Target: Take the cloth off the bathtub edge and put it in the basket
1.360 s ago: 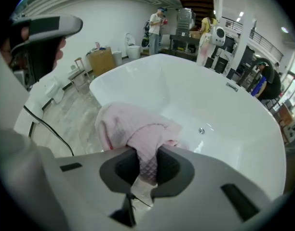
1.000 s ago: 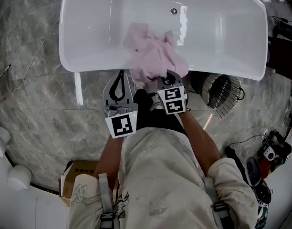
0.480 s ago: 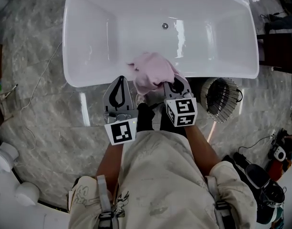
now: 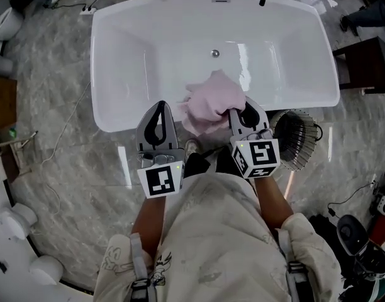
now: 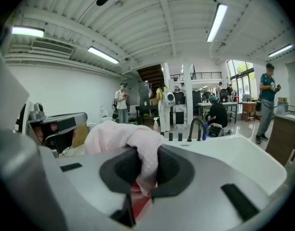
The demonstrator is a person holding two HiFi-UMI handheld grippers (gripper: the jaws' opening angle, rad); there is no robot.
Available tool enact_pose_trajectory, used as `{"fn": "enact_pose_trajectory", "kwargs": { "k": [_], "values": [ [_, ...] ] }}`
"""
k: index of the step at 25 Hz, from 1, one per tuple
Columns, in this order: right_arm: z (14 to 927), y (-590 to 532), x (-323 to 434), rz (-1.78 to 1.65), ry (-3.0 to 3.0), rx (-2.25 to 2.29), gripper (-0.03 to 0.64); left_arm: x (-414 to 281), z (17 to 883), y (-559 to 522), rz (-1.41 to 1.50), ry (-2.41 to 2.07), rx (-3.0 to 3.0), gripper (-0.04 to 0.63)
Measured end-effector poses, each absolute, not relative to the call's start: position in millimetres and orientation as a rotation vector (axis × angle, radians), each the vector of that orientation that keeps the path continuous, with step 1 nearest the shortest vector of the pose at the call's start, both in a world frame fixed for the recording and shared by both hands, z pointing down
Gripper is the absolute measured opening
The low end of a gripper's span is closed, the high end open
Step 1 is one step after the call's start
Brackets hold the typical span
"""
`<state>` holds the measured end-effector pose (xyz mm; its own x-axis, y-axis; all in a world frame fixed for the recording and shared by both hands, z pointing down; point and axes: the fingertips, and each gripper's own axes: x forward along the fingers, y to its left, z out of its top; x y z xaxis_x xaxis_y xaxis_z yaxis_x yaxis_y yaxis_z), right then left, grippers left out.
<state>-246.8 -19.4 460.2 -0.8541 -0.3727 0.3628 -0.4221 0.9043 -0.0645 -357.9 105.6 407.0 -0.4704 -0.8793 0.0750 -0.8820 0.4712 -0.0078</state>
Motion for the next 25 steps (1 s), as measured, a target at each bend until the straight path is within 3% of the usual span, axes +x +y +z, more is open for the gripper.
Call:
{"fn": "enact_pose_trajectory", "kwargs": {
  "k": [15,25],
  "values": [
    [263,-106,-164,-0.091,-3.054,0.995,0.037,-315,294,53,-0.062,-2.650,1.785,0.003],
    [246,-136,-104,-0.128,-3.006,1.195,0.037,-269,266,1,-0.019,-2.601,1.963,0.003]
  ]
}}
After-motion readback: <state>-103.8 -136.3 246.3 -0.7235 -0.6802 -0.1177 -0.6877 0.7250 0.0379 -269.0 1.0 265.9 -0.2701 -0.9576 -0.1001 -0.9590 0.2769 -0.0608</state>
